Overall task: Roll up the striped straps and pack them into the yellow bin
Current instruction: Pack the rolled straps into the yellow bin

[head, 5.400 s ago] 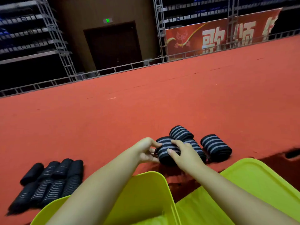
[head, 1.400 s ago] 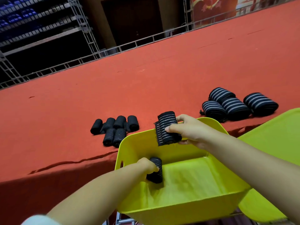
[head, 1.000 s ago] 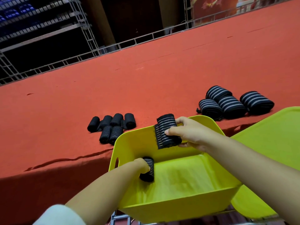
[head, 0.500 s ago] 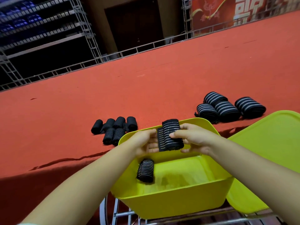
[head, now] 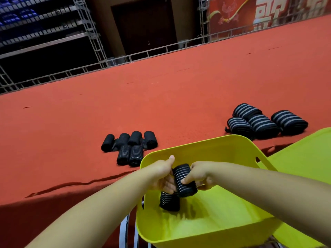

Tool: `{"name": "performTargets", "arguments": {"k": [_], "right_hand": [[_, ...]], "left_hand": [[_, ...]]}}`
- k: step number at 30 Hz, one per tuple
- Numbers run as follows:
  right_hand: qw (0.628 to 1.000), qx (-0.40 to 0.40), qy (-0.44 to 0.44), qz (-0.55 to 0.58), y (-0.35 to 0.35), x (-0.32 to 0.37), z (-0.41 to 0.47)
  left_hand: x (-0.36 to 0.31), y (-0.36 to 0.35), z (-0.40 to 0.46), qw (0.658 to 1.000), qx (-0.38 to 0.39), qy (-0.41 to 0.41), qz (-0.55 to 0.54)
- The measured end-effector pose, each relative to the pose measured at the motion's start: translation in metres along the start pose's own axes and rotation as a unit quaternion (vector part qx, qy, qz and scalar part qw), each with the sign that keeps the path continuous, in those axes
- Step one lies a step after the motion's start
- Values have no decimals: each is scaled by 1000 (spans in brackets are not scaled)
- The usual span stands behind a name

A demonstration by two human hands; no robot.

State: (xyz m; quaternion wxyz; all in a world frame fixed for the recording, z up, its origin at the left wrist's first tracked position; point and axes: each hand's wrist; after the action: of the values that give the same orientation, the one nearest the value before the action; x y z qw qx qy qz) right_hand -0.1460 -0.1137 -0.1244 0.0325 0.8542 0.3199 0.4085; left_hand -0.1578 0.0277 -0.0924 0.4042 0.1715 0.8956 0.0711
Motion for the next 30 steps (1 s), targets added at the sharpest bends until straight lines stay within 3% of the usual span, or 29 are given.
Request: {"name": "performTargets", "arguments": {"k": [5, 14, 20, 24, 27, 30], "right_hand": [[996, 11, -91, -1, -1, -10, 34], [984, 21, -157, -77, -20, -32, 65], [984, -2, -145, -103, -27, -38, 72], [972, -40, -96, -208, -28, -38, 65], [960, -54, -67, -266, -26, -35, 57], [957, -62, -44, -279, -16, -25, 43]], "left_hand": [[1, -19, 33, 991, -14, 28, 132], [10, -33, 61, 946, 52, 85, 309], [14, -34, 65, 887, 62, 90, 449], [11, -30, 58, 866, 62, 67, 491], [4, -21, 46, 873, 79, 33, 480], [-8, -5, 23, 910, 103, -28, 401]]}}
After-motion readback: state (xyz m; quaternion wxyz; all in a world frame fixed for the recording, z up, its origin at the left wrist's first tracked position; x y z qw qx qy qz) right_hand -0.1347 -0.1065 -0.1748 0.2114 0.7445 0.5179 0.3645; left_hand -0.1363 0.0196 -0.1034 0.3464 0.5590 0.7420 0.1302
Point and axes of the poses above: each hand's wrist, its own z-axis towards the middle knuckle, its own y-axis out of the back of the hand, x = y × z, and after that the axes turned 5 degrees about -z, right-handed
